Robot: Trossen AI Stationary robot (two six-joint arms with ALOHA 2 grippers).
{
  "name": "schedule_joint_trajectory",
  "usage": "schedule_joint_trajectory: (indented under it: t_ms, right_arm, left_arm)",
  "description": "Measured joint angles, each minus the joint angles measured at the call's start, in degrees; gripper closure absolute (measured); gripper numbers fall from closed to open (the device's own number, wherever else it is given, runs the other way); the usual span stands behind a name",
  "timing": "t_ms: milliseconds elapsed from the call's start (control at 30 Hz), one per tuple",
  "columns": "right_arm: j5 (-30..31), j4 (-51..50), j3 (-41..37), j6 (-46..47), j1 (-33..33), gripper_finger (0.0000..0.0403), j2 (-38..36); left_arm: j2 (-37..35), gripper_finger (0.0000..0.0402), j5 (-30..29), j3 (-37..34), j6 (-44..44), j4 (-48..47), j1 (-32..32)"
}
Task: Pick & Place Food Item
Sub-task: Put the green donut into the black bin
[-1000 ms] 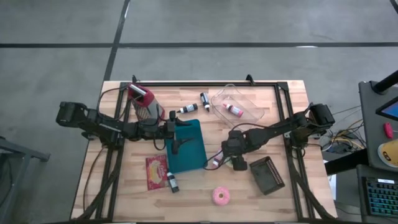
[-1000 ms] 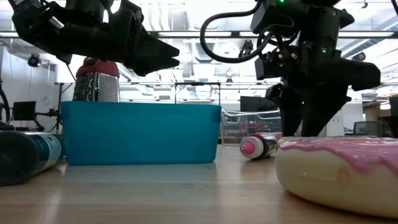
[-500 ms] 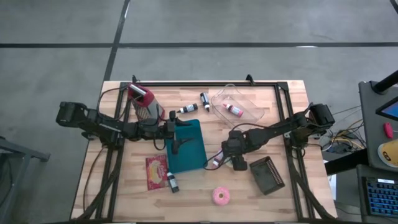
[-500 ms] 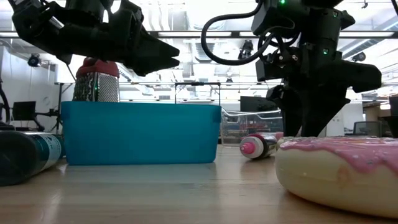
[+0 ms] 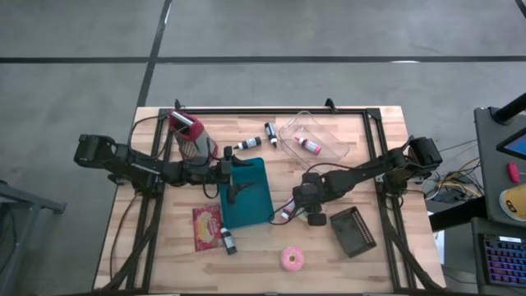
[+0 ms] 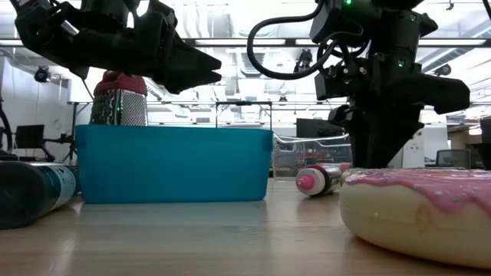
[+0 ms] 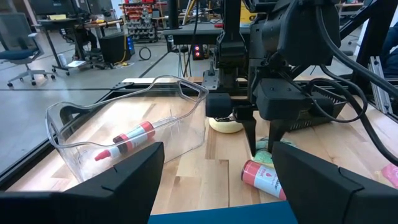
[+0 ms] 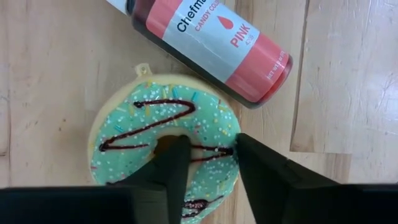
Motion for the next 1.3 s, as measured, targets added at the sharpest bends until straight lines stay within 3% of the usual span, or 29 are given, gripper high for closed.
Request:
schedule_joint_trajectory:
  t_ms: [433,1300]
  right_arm:
    - [-0.9,0.0,0.0,0.1,0.0,0.0382,0.0]
    - [-2.1,-3.8,2.4,0.3,0.3,0.039,0.0]
  left_arm:
    - [0.0,0.0097,0.0,0.0,0.0,0.0,0.0]
    - [0.0,0.0096,0.0,0.0,0.0,0.0,0.0]
